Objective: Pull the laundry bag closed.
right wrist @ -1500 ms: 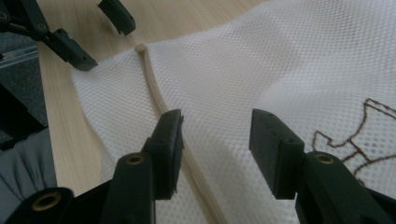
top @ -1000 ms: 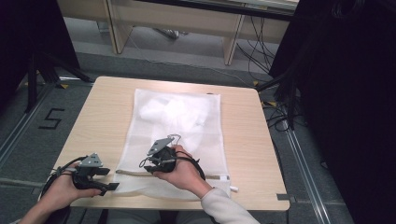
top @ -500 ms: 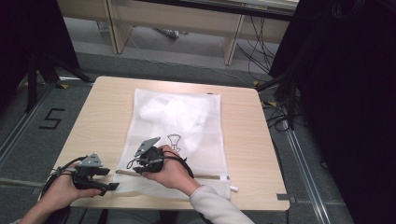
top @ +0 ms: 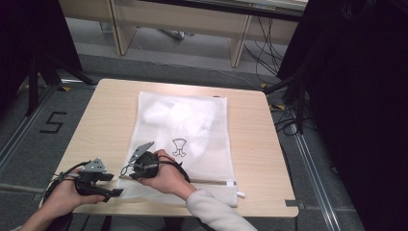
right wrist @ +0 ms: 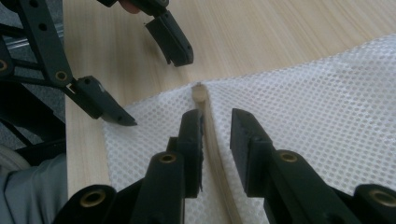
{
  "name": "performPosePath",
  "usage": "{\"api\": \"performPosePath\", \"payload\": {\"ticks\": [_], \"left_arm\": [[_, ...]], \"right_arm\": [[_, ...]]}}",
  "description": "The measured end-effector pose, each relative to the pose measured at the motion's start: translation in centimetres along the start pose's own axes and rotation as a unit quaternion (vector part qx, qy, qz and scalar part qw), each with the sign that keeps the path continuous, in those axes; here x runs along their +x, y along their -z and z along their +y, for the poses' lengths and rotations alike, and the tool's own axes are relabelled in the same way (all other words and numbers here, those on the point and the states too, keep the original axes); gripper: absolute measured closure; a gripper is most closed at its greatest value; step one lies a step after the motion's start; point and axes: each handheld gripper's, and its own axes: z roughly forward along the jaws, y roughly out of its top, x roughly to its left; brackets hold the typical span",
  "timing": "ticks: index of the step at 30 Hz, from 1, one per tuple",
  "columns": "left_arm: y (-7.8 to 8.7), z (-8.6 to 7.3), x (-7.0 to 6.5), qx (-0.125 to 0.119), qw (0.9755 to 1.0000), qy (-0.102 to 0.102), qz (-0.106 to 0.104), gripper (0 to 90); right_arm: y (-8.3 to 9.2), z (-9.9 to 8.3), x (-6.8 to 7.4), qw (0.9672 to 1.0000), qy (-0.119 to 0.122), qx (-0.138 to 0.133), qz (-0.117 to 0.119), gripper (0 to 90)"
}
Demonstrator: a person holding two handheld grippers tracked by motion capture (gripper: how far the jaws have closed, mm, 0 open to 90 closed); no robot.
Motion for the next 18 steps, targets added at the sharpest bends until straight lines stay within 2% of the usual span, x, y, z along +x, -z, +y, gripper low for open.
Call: {"api": "performPosePath", "payload": {"ticks": [5, 7, 9, 11, 13, 16, 18], "left_arm": [[0.0, 0.0, 0.0, 0.000, 1.0000, 0.000, -0.002, 27.8], [0.0, 0.0, 0.0, 0.001, 1.0000, 0.000, -0.002, 27.8], [0.0, 0.0, 0.0, 0.001, 1.0000, 0.000, -0.002, 27.8], [0.0, 0.0, 0.1, 0.001, 1.0000, -0.001, -0.002, 27.8], [0.0, 0.0, 0.1, 0.000, 1.0000, -0.001, -0.002, 27.8], [0.0, 0.0, 0.1, 0.002, 1.0000, -0.001, 0.001, 27.8], [0.0, 0.0, 0.1, 0.002, 1.0000, 0.001, 0.001, 27.8]], "right_arm": [[-0.8, 0.3, 0.2, 1.0000, -0.005, 0.002, 0.005, 75.8], [-1.3, 0.6, 0.1, 0.9999, 0.007, -0.001, 0.009, 76.2], [-1.4, 0.7, 0.1, 0.9999, 0.007, 0.002, 0.010, 76.2], [-1.6, 0.8, 0.2, 0.9999, -0.005, 0.003, 0.011, 76.2], [-1.9, 1.0, 0.2, 0.9999, 0.000, 0.007, 0.013, 76.2], [-2.3, 1.3, 0.3, 0.9997, -0.012, 0.012, 0.015, 76.2], [-2.5, 1.4, 0.3, 0.9998, -0.010, 0.009, 0.015, 76.2]]}}
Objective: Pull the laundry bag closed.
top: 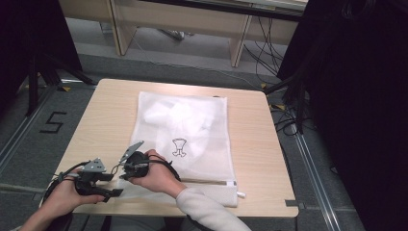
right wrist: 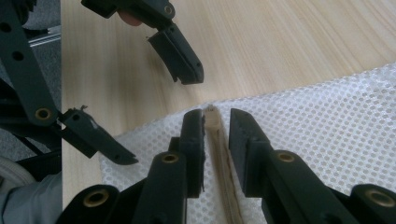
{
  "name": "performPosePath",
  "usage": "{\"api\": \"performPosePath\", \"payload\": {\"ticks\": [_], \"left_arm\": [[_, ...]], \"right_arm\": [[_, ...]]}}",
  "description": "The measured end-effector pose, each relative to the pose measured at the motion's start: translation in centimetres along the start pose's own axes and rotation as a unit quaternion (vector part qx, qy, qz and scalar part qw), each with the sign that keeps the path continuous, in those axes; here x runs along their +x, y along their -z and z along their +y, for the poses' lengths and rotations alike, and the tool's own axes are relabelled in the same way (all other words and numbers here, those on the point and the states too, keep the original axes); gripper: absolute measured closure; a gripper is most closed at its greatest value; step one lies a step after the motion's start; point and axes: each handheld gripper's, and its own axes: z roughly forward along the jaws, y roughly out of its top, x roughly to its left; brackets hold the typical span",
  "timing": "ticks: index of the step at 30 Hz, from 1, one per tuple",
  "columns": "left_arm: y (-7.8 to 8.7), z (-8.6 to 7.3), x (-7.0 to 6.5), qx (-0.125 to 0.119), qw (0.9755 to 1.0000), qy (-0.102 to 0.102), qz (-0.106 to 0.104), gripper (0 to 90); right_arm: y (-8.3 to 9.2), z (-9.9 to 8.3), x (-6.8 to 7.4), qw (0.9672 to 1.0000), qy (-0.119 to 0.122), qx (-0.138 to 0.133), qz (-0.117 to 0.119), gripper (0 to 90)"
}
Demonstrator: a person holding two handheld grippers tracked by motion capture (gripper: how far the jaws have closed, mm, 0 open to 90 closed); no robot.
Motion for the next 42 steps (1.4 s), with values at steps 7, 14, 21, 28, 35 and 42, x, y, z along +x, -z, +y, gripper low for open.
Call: {"api": "performPosePath", "payload": {"ticks": [7, 14, 21, 28, 35, 42], "left_arm": [[0.0, 0.0, 0.0, -0.003, 1.0000, 0.003, -0.004, 27.7], [-0.1, 0.0, -0.1, -0.004, 0.9999, 0.011, -0.007, 27.7], [0.0, 0.0, 0.1, -0.005, 0.9999, 0.006, -0.007, 27.7], [0.0, 0.0, 0.1, -0.005, 0.9999, 0.008, -0.007, 27.7], [-0.1, 0.2, 0.1, -0.028, 0.9990, 0.034, -0.010, 29.3], [-0.3, 0.4, 0.2, -0.028, 0.9984, 0.049, -0.009, 33.3]], "right_arm": [[-0.5, 0.1, -0.1, 1.0000, 0.002, 0.005, 0.005, 75.9], [-1.2, 0.4, -0.1, 0.9999, 0.004, 0.009, 0.008, 76.0], [-1.9, 0.7, 0.1, 0.9998, 0.003, 0.016, 0.009, 77.5], [-2.2, 0.6, 0.0, 0.9996, 0.002, 0.026, 0.009, 82.0], [-1.4, 1.1, -0.1, 0.9996, 0.020, 0.016, 0.007, 82.1], [0.3, 1.9, 0.2, 0.9997, 0.022, 0.011, 0.001, 82.2]]}}
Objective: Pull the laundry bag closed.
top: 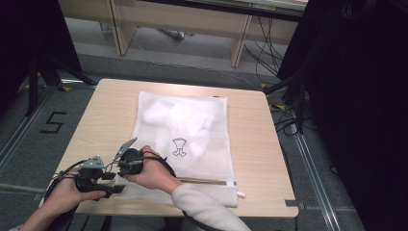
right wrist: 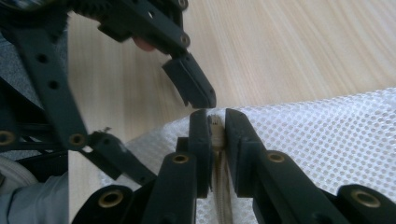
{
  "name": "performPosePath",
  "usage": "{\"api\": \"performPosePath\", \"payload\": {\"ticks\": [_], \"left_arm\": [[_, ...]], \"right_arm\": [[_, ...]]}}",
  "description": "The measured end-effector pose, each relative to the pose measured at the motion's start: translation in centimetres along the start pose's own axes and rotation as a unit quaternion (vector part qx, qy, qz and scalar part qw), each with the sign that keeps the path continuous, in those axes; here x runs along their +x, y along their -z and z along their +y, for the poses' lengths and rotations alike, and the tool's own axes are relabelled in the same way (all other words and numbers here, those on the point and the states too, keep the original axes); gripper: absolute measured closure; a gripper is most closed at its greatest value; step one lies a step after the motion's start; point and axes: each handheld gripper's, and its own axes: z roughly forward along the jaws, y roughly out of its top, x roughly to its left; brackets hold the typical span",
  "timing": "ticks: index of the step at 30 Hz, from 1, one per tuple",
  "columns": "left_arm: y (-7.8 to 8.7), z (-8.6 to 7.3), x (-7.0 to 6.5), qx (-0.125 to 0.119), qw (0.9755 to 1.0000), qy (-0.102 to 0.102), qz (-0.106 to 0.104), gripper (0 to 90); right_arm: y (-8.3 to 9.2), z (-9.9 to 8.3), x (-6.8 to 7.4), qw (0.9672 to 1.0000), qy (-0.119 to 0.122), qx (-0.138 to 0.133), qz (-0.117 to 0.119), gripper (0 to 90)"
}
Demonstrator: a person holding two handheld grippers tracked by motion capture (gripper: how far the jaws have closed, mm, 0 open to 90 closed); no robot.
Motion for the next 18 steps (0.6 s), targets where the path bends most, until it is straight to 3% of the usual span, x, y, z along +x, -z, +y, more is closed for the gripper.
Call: {"api": "performPosePath", "payload": {"ticks": [2, 3, 4, 7, 8, 10, 12, 14, 16, 18], "left_arm": [[-0.2, 0.1, 0.1, -0.007, 0.9998, 0.008, -0.015, 35.9], [-0.2, 0.1, 0.1, -0.006, 0.9998, 0.013, -0.012, 37.6], [-0.3, 0.2, 0.2, -0.005, 0.9996, 0.015, -0.023, 39.1], [-0.5, 0.3, 0.3, 0.000, 0.9993, 0.017, -0.034, 46.1], [-0.7, 0.3, 0.2, -0.010, 0.9988, 0.032, -0.035, 49.0], [-0.8, 0.4, 0.3, -0.013, 0.9984, 0.034, -0.042, 54.1], [-0.9, 0.5, 0.3, -0.017, 0.9982, 0.032, -0.047, 58.9], [-1.0, 0.6, 0.3, -0.026, 0.9968, 0.043, -0.063, 62.8], [-0.9, 0.6, 0.3, -0.026, 0.9966, 0.045, -0.064, 66.4], [-0.8, 0.6, 0.4, -0.027, 0.9964, 0.051, -0.062, 72.0]], "right_arm": [[0.4, 0.2, 0.0, 0.9999, 0.010, -0.004, -0.002, 82.2], [0.6, 0.3, 0.0, 0.9999, 0.013, -0.007, -0.005, 82.2], [0.8, 0.3, 0.2, 1.0000, 0.003, -0.004, -0.005, 82.2], [1.2, 0.4, 0.2, 0.9999, 0.011, -0.008, -0.007, 82.2], [1.4, 0.4, 0.2, 0.9999, 0.009, -0.006, -0.006, 82.2], [1.5, 0.4, 0.3, 1.0000, 0.001, -0.006, -0.004, 82.2], [1.7, 0.4, 0.2, 0.9999, 0.008, -0.006, -0.005, 82.2], [1.7, 0.4, 0.3, 0.9999, 0.007, -0.007, -0.004, 82.2], [1.8, 0.3, 0.2, 0.9997, 0.022, -0.009, -0.007, 82.2], [1.9, 0.3, 0.2, 0.9997, 0.023, -0.007, -0.005, 82.2]]}}
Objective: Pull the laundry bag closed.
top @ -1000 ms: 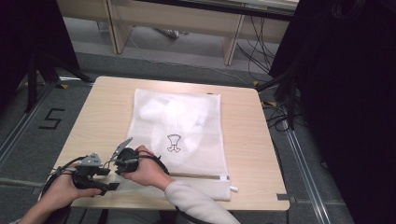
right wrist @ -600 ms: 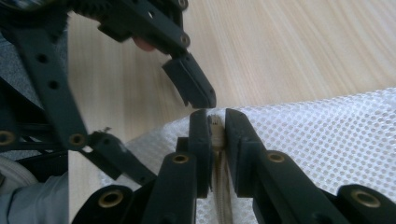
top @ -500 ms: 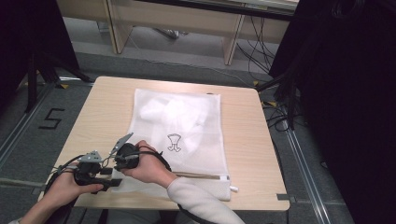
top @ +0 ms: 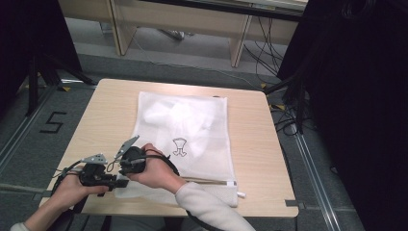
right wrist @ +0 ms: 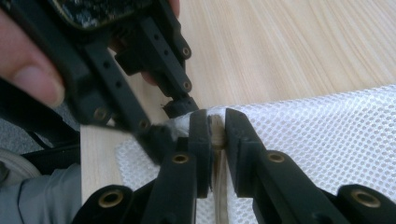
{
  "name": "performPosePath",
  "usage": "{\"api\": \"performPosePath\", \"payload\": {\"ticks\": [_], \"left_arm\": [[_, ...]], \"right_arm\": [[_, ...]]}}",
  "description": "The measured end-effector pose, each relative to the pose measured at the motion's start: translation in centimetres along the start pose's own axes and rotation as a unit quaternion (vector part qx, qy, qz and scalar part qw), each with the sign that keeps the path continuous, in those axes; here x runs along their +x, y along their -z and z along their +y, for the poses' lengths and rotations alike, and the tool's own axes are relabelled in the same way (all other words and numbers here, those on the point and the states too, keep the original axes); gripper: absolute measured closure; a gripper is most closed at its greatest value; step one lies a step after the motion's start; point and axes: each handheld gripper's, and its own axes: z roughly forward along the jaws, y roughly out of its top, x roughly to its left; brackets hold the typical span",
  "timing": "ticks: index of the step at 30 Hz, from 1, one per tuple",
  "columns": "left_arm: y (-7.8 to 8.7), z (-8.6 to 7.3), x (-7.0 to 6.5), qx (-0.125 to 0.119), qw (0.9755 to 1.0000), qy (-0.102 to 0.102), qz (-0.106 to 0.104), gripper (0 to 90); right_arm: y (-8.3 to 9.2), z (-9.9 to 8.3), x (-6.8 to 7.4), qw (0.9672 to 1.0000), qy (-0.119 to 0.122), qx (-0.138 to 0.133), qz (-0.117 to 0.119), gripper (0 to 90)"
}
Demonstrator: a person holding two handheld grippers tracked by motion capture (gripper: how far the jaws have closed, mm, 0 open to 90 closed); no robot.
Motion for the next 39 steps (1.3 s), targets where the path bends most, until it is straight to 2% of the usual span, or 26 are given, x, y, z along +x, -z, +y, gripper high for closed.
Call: {"api": "performPosePath", "payload": {"ticks": [2, 4, 6, 8, 12, 13, 16, 19, 20, 21, 27, 39], "left_arm": [[0.1, 0.0, 0.0, 0.005, 1.0000, 0.000, 0.005, 76.9], [0.0, 0.1, 0.0, 0.006, 1.0000, 0.001, -0.003, 81.0], [0.1, 0.2, -0.2, 0.005, 1.0000, 0.001, 0.002, 83.1], [0.2, 0.3, -0.2, 0.003, 1.0000, 0.003, -0.002, 84.0], [0.3, 0.3, -0.3, 0.001, 1.0000, 0.004, -0.001, 84.8], [0.3, 0.3, -0.3, 0.001, 1.0000, 0.004, -0.001, 84.9], [0.3, 0.3, -0.4, 0.002, 1.0000, 0.006, -0.001, 85.2], [0.4, 0.3, -0.4, -0.001, 1.0000, 0.009, 0.001, 85.2], [0.4, 0.3, -0.3, 0.000, 1.0000, 0.009, -0.004, 85.2], [0.4, 0.3, -0.4, -0.002, 0.9999, 0.010, 0.001, 85.2], [0.4, 0.3, -0.3, -0.001, 1.0000, 0.008, -0.001, 85.2], [0.4, 0.3, -0.3, -0.001, 0.9999, 0.011, 0.003, 85.1]], "right_arm": [[0.2, -0.1, 0.0, 1.0000, -0.002, 0.004, 0.001, 82.2], [0.2, -0.2, 0.0, 1.0000, 0.003, 0.008, 0.000, 82.2], [0.3, -0.4, -0.1, 0.9999, 0.006, 0.012, 0.000, 82.2], [0.4, -0.6, -0.1, 0.9998, 0.004, 0.019, 0.001, 82.3], [0.4, -1.0, -0.1, 0.9996, 0.003, 0.029, 0.003, 82.4], [0.4, -1.1, -0.2, 0.9996, 0.009, 0.028, 0.003, 82.5], [0.5, -1.4, 0.1, 0.9988, -0.010, 0.048, -0.008, 82.5], [0.4, -1.6, 0.2, 0.9986, -0.009, 0.051, -0.002, 82.6], [0.4, -1.7, 0.1, 0.9987, 0.000, 0.050, -0.002, 82.6], [0.3, -1.7, 0.0, 0.9988, 0.006, 0.048, -0.003, 82.6], [0.4, -2.1, 0.1, 0.9985, -0.014, 0.053, 0.002, 82.6], [0.2, -2.6, -0.1, 0.9984, -0.014, 0.055, 0.002, 82.6]]}}
